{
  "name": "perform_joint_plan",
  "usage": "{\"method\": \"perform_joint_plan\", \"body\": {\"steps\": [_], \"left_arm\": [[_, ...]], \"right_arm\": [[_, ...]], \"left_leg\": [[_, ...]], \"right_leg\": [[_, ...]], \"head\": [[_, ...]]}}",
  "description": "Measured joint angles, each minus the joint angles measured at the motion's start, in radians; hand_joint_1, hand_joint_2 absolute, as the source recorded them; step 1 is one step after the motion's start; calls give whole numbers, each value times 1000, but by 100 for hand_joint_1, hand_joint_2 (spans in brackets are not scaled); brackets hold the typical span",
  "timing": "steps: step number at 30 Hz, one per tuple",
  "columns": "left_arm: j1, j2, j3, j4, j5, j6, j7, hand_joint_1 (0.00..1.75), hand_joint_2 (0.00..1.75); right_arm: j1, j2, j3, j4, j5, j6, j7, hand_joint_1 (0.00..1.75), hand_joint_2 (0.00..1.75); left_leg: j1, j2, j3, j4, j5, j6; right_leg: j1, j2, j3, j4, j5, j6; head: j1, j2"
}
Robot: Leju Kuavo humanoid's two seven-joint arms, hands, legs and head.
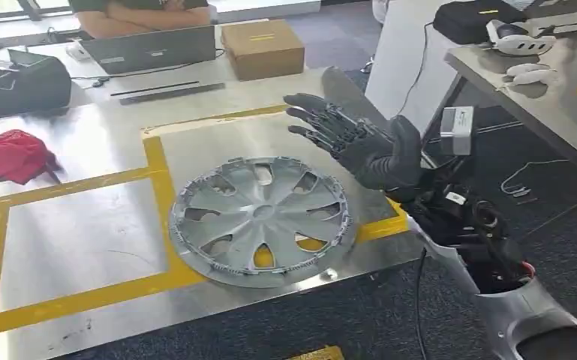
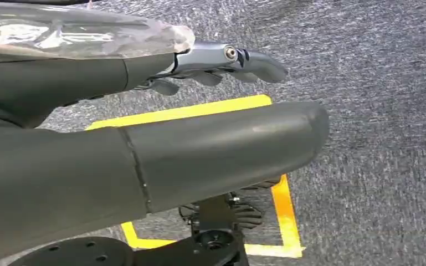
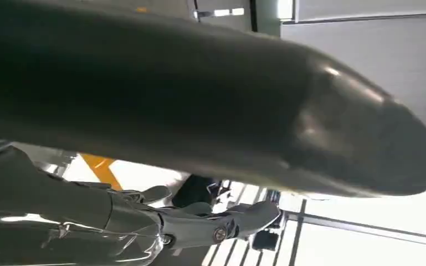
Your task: Take the parts from the cabinet and place them on the table.
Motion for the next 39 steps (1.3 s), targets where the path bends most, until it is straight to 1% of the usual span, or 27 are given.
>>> {"method": "perform_joint_plan", "body": {"steps": [5,7,11,12,13,14,16,17,18,19,20,22,23,24,25,27,28,29,30,31,32,33,34,35,37,38,39], "left_arm": [[0,0,0,0,-1,0,0,0,0],[0,0,0,0,-1,0,0,0,0],[0,2,0,0,0,1,1,0,0],[0,2,0,0,1,1,1,0,0],[0,2,0,0,3,1,1,0,0],[0,2,0,0,3,1,1,0,0],[0,2,0,0,4,3,1,0,0],[1,1,0,0,4,3,2,0,0],[2,1,0,0,4,4,2,0,0],[3,0,0,0,4,4,4,0,0],[3,0,0,0,4,4,5,0,0],[2,0,0,0,4,4,8,0,0],[1,4,0,0,4,6,9,0,0],[-1,2,0,0,3,7,11,0,0],[-1,3,0,0,4,7,11,0,0],[2,5,0,0,4,8,12,0,0],[2,5,0,0,4,8,12,0,0],[1,4,0,0,4,8,13,0,0],[0,3,0,0,4,8,14,0,0],[-1,3,0,0,4,8,14,0,0],[-1,3,0,0,4,8,14,0,0],[-1,3,0,0,4,8,15,0,0],[-1,3,0,0,4,10,17,0,0],[-1,3,0,0,4,10,18,0,0],[-4,3,0,0,5,11,19,0,0],[-8,6,0,0,6,12,19,0,0],[-14,6,0,0,6,12,19,0,0]], "right_arm": [[4,0,0,0,0,0,0,0,0],[4,0,1,0,0,0,0,0,0],[6,0,3,0,0,-3,-2,0,0],[5,0,3,0,0,-4,-3,0,0],[7,0,3,-1,0,-4,-4,0,0],[5,0,3,-1,0,-4,-5,0,0],[7,0,3,2,0,-1,-6,0,0],[11,0,3,5,0,1,-7,0,0],[13,0,4,9,0,3,-8,0,0],[14,0,4,12,0,5,-13,0,0],[13,0,4,16,1,6,-16,0,0],[10,0,4,20,4,8,-24,0,0],[6,0,5,23,5,8,-26,0,0],[4,0,5,26,6,8,-26,0,0],[4,0,5,28,6,8,-27,0,0],[3,0,5,32,6,9,-31,0,0],[1,0,5,34,6,11,-34,0,0],[-2,0,5,36,8,12,-35,0,0],[-6,0,5,38,8,15,-38,0,0],[-7,0,6,41,8,17,-39,0,0],[-7,0,6,43,11,17,-39,0,0],[-7,0,6,46,16,18,-40,0,0],[-7,0,7,49,18,21,-41,0,0],[-8,0,6,52,18,23,-43,0,0],[-12,0,6,56,18,24,-45,0,0],[-15,0,6,57,18,25,-46,0,0],[-16,0,5,58,18,26,-50,0,0]], "left_leg": [[0,0,0,0,0,0],[-7,-1,-1,5,-7,8],[-11,-1,2,5,-4,16],[-5,0,5,-4,0,20],[3,4,13,-16,5,22],[4,4,15,-19,5,25],[4,5,15,-19,6,25],[4,6,14,-18,6,25],[5,6,14,-17,7,24],[7,6,14,-16,8,22],[11,5,13,-14,9,19],[17,2,11,-4,9,5],[13,-1,7,0,10,-3],[11,-2,2,5,14,-12],[9,-3,-1,-2,22,-21],[15,-4,-2,-9,36,-36],[20,-3,-7,-4,29,-41],[20,1,-24,27,-13,-43],[21,3,-56,105,-78,-44],[21,3,-92,201,-135,-46],[19,3,-124,293,-179,-49],[20,3,-136,347,-201,-49],[19,3,-122,349,-200,-47],[19,3,-83,302,-183,-42],[14,3,55,105,-125,-28],[9,3,120,18,-115,-17],[3,3,127,-12,-114,-15]], "right_leg": [[0,0,0,0,0,0],[-3,0,2,-2,-2,6],[-7,0,6,-4,1,16],[-4,1,7,-5,1,19],[-7,-1,6,6,-15,22],[-6,-3,-8,47,-48,25],[-13,-3,-82,217,-137,33],[-16,-3,-119,300,-169,38],[-21,-3,-136,341,-175,42],[-26,-4,-127,325,-154,46],[-30,-4,-96,264,-115,49],[-42,-5,11,56,-17,60],[-44,-1,25,15,-30,66],[-37,10,17,16,-16,48],[-36,9,11,21,-14,40],[-28,9,3,24,-3,23],[-37,4,-1,18,7,10],[-35,1,-10,18,15,3],[-33,-1,-23,18,24,-6],[-32,-2,-36,19,32,-8],[-29,-2,-49,19,41,-9],[-26,-4,-61,20,49,-10],[-23,-4,-72,20,58,-9],[-21,-4,-81,20,65,-9],[-19,-4,-95,20,79,-5],[-20,-4,-96,21,85,-1],[-11,-4,-104,26,89,5]], "head": [[0,0],[-2,0],[-6,0],[-6,0],[-4,0],[0,0],[13,0],[15,0],[18,0],[20,0],[22,0],[29,0],[39,0],[41,0],[32,0],[28,0],[27,0],[22,0],[11,0],[2,0],[-8,0],[-12,0],[-13,0],[-13,0],[-14,0],[-14,0],[-19,0]]}}
